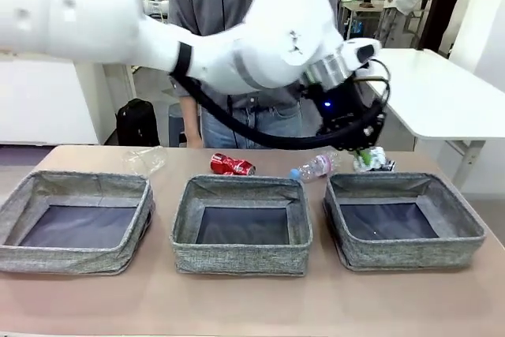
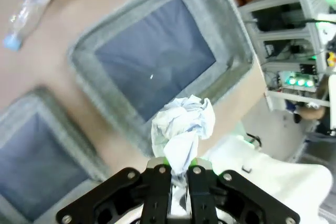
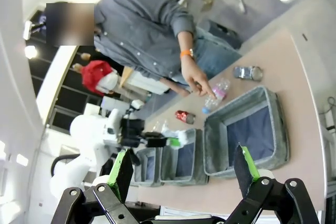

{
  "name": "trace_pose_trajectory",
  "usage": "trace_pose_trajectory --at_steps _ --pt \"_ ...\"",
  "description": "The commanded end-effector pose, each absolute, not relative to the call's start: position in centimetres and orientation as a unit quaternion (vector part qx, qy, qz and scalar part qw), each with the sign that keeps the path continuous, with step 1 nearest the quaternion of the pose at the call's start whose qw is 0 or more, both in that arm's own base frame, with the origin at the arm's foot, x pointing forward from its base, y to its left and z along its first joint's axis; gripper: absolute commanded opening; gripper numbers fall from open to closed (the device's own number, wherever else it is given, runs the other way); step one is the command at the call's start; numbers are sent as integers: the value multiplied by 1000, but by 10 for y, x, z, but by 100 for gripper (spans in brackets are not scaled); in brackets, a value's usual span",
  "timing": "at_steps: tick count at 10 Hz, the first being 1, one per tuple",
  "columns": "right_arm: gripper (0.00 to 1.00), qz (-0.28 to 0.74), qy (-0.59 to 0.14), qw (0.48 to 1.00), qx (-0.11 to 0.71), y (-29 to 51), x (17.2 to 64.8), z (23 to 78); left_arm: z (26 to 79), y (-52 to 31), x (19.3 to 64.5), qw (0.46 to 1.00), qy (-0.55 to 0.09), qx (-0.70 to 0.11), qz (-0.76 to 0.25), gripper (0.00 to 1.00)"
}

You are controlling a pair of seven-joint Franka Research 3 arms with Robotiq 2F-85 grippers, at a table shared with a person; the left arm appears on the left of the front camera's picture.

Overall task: Sort the waste into the appropriate baskets.
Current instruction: Place the picked waste into the Fabric basket indicated by the person.

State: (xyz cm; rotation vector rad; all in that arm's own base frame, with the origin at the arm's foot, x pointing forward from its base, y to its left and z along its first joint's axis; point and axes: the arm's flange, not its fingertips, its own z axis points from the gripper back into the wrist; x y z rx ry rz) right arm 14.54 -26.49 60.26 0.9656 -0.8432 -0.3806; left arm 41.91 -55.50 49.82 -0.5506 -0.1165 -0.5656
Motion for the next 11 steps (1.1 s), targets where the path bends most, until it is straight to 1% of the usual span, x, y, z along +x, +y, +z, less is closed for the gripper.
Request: trace_pose_trajectory --at_steps 1,2,3,5,8,9,10,11 --pt "100 -182 -384 789 443 -261 153 599 496 -608 446 919 -41 -238 -313 6" --pt "100 -182 -384 789 443 -261 153 599 484 -623 449 924 -49 -208 -316 6" --pt "100 -182 -384 789 443 -261 153 599 479 -631 455 924 -62 -197 -321 6" --pt "100 -182 -384 789 443 -261 153 599 478 -638 456 920 -42 -202 -333 6" --pt "100 -182 -384 789 443 -261 153 599 483 -635 453 920 -41 -208 -329 6" --pt "100 -182 -384 789 443 -261 153 599 482 -635 453 921 -43 -206 -328 63" --pt "100 -182 -384 789 443 -261 153 599 482 -636 453 921 -43 -204 -329 63" --pt "100 -182 -384 789 443 -261 153 599 481 -634 452 921 -45 -202 -331 100"
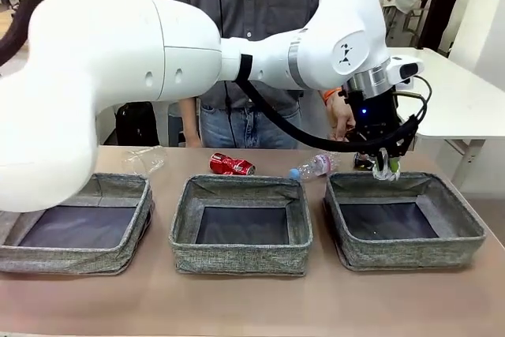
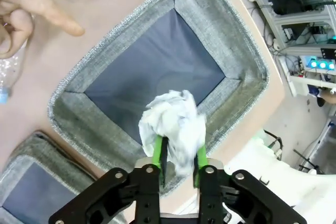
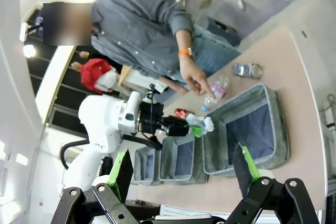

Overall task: Sort the waste into the appropriate baskets.
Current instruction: Place the picked waste into the Fabric basket indicated by the person.

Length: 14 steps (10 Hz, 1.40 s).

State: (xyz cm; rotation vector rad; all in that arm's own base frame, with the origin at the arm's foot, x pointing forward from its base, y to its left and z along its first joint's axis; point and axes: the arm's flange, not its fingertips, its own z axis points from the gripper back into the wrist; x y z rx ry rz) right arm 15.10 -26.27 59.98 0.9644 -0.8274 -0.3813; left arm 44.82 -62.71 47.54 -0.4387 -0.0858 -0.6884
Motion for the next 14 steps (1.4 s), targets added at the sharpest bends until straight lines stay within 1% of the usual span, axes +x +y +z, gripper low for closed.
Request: trace_pose_trajectory --at_steps 1,2,6,7,8,9,10,11,12,13,14 --pt "100 -182 -384 789 443 -261 153 599 480 -634 452 922 -44 -204 -328 65" --pt "100 -182 -384 789 443 -261 153 599 480 -633 452 922 -40 -207 -324 100" --pt "100 -182 -384 789 443 -261 153 599 489 -625 452 923 -48 -212 -318 100" --pt "100 -177 -384 788 448 -263 151 600 500 -613 451 923 -20 -216 -318 100" --pt "100 -181 -370 805 427 -251 169 592 522 -585 447 925 -20 -223 -308 100" --pt "100 -153 -340 819 437 -232 195 583 552 -541 439 923 -34 -254 -287 100" --pt "100 -116 -308 819 471 -205 227 577 579 -488 425 935 -57 -248 -247 100" --pt "100 -88 -285 809 506 -169 262 573 597 -437 412 959 -44 -202 -194 100" --pt "100 -59 -237 806 540 -117 298 561 609 -384 395 953 -49 -243 -175 100" --pt "100 -38 -203 813 545 -71 317 549 610 -345 381 958 -55 -252 -123 100" --pt "100 -35 -163 798 580 -33 326 540 610 -313 364 944 -61 -303 -117 100"
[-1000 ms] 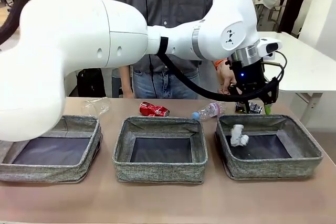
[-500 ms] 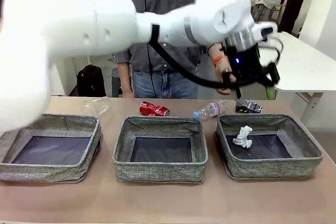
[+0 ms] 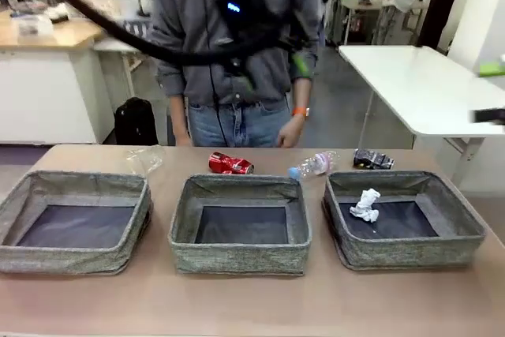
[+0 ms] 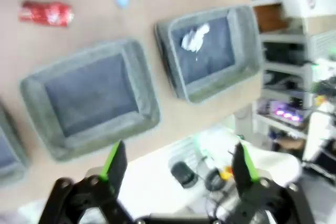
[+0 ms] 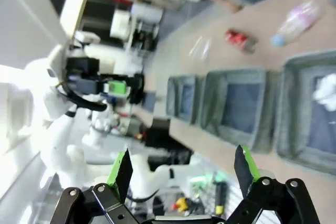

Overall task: Sort the waste into the appropriate baskets.
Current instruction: Place the picked waste into the Fabric basket indicated by the person.

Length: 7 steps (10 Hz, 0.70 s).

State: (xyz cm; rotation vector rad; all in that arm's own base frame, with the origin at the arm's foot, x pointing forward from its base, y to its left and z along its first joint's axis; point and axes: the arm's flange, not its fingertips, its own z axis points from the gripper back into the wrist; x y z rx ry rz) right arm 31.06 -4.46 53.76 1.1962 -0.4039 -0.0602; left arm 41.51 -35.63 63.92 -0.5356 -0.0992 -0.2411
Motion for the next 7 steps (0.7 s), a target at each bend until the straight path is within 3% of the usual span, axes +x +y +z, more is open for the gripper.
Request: trace_pose_trajectory --at_steps 1,3,4,7 --pt "100 -44 -139 784 603 -3 332 533 606 -279 349 940 -66 -326 -75 100" --pt "100 -115 -91 755 639 43 338 522 590 -204 323 868 -88 -485 -66 100" --pt "100 -135 -109 745 644 51 341 522 576 -174 313 823 -94 -556 -70 100" --pt "100 -133 -96 719 676 48 341 535 509 -119 316 728 -20 -676 -114 100"
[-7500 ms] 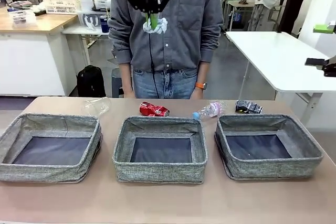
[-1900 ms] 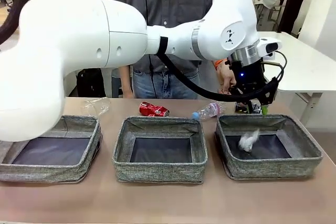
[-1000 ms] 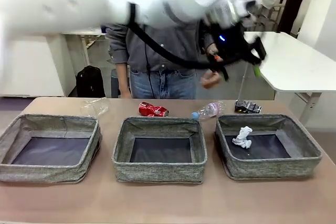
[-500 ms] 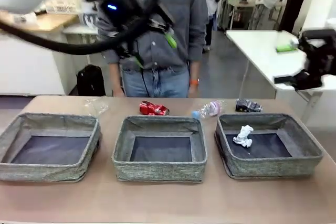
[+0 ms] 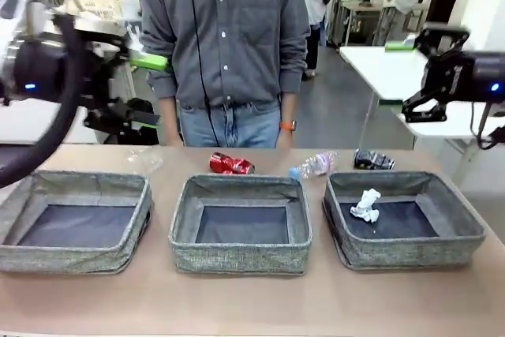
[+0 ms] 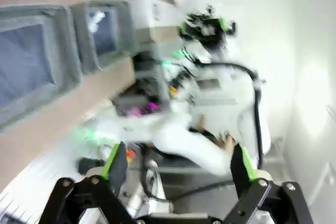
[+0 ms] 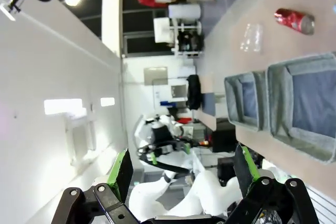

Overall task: Sort the waste into the appropriate baskets.
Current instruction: Place the picked waste into the Fabric basket indicated by the person.

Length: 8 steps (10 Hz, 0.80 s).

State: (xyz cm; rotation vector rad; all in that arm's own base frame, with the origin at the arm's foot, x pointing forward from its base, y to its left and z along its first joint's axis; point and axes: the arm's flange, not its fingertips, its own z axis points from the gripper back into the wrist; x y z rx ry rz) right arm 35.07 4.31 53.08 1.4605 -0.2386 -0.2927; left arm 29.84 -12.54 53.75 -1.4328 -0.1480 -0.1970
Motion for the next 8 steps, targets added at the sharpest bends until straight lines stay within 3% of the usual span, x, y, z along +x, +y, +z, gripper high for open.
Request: trace_pose_trajectory --at_steps 1,2,3,8 --pt "100 -114 -62 727 674 44 334 539 488 -122 324 719 -7 -679 -149 100" --pt "100 -94 -49 751 652 43 329 538 464 -119 336 711 -5 -686 -151 100" --pt "100 -124 -97 727 669 45 347 535 515 -117 301 725 -44 -678 -114 100" --pt "100 -124 -97 727 669 45 347 535 515 -117 301 725 -44 -678 -114 100"
